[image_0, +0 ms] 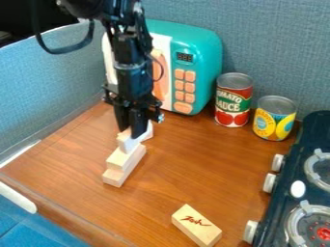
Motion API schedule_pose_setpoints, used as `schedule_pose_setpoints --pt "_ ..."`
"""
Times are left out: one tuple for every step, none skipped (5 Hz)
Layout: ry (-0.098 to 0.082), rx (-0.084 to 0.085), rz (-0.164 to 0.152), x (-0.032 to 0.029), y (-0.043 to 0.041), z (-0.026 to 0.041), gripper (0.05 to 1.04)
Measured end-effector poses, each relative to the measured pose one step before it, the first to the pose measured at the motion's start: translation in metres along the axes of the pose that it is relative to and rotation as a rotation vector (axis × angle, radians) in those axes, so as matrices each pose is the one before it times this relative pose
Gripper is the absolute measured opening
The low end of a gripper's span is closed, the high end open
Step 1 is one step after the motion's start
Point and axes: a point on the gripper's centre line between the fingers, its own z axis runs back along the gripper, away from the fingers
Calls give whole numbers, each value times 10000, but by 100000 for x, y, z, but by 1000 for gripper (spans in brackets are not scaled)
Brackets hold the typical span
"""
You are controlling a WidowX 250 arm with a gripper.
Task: Put the white rectangle on top of the other white rectangle
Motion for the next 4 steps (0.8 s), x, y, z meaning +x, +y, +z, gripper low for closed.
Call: schedule_pose_setpoints --pt "451 44 116 377 218 -1548 255" --pt "150 -44 282 -152 433 -212 255" --pt "171 -119 578 -153 1371 -123 255" --pt "-44 -147 119 32 -130 54 255"
